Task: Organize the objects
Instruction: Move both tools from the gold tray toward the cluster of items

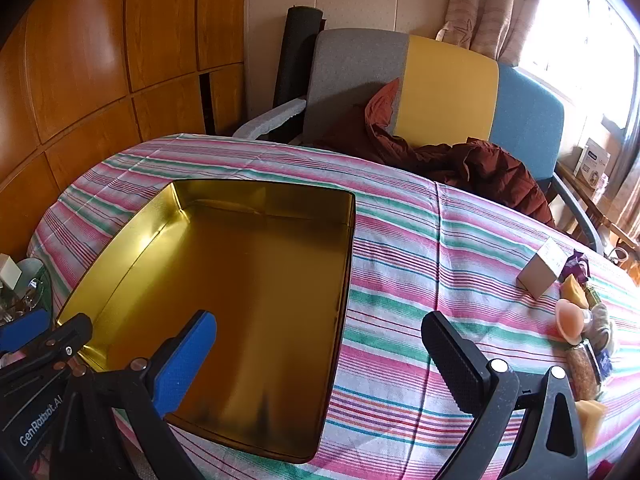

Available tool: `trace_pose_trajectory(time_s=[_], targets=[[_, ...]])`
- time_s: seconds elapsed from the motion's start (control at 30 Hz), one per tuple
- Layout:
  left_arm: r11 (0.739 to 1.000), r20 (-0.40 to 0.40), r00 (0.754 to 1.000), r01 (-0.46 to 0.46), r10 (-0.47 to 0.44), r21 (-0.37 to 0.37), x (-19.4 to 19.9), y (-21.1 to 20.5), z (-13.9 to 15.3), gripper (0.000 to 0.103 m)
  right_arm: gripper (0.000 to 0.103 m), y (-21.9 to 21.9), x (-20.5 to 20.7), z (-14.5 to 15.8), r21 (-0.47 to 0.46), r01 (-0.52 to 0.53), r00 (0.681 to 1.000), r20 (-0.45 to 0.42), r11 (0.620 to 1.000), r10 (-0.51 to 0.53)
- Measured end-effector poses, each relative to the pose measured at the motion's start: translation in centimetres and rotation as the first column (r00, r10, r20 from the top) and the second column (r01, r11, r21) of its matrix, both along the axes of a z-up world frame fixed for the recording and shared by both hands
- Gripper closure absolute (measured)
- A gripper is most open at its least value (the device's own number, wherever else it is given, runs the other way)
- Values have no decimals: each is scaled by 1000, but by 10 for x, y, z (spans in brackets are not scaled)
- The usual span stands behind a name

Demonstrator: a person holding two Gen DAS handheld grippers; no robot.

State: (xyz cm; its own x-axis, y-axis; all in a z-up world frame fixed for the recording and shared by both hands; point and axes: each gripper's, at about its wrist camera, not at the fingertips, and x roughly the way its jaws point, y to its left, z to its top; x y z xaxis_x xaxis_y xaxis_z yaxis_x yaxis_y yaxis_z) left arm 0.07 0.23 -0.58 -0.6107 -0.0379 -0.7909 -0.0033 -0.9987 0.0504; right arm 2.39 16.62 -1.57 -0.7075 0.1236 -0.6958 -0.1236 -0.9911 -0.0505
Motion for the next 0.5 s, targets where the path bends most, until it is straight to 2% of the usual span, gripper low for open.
trace_pose_trajectory(time_s=[0.5], targets=[[1000,4,1000,7,-7,-4,2,2,-3,52,0,3,3,4,-2,2,1000,-20,1000,-2]])
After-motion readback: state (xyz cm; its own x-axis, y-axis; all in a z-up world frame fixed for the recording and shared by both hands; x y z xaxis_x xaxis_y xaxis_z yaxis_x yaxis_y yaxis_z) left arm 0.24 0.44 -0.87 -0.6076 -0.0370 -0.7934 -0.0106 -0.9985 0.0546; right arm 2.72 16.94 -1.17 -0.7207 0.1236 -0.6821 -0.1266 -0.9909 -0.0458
